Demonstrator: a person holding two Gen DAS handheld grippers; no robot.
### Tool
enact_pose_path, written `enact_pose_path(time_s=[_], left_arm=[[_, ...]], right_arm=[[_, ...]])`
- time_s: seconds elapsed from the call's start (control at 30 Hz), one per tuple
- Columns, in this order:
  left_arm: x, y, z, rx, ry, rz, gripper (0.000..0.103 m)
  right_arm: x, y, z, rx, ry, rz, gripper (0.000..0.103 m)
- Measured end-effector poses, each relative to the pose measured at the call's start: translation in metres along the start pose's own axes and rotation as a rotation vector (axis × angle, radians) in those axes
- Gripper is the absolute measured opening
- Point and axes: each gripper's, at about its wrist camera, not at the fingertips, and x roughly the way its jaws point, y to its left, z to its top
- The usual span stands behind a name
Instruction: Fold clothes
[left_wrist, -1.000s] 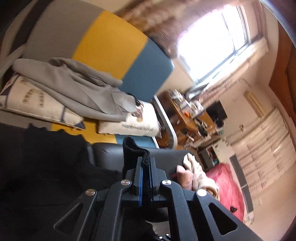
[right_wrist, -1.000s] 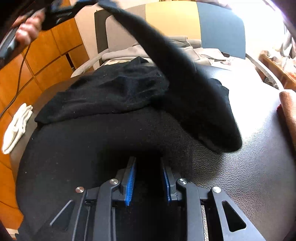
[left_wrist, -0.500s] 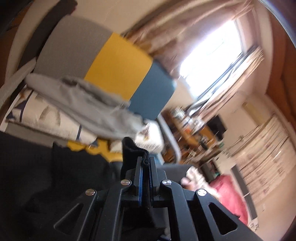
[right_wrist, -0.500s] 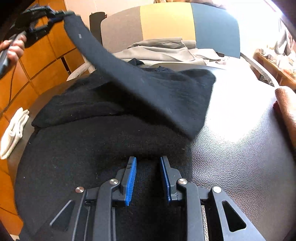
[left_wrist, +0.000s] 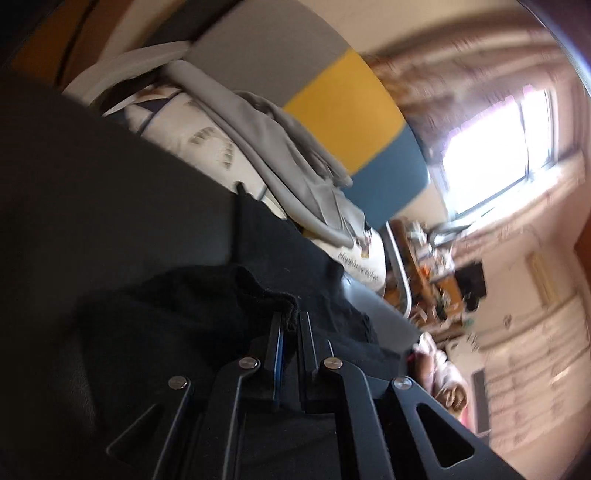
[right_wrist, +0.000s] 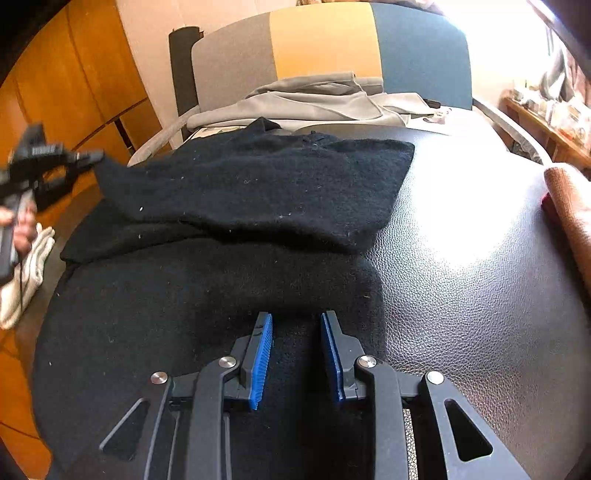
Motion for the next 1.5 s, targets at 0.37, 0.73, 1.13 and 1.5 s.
enact_pose_path(time_s=[0.37,0.73,1.13,1.5], left_arm=[[-0.030,0.060,-0.017,-0.072,-0.057,0.105,0.003],[-0.010,0.077,-0.016,-0.184,0.127,-0.061,0.023],[0.038,0.064,-0.001,-0.201,0.211,0.064,0.032],[0.048,0.050,0.018,-0.211,0.248,0.111,0.031]], right_arm=[[-0.002,-0.005,-0.002,0.025,-0.005,0.023,0.030],[0.002,0.007,-0.001,-0.032,0.001,0.009,0.047],[0.014,0.038,-0.002,-0.188,0.048,-0.048,0.085],[0.014,0.036,-0.003,-0.190,0.045,-0.034,0.088]])
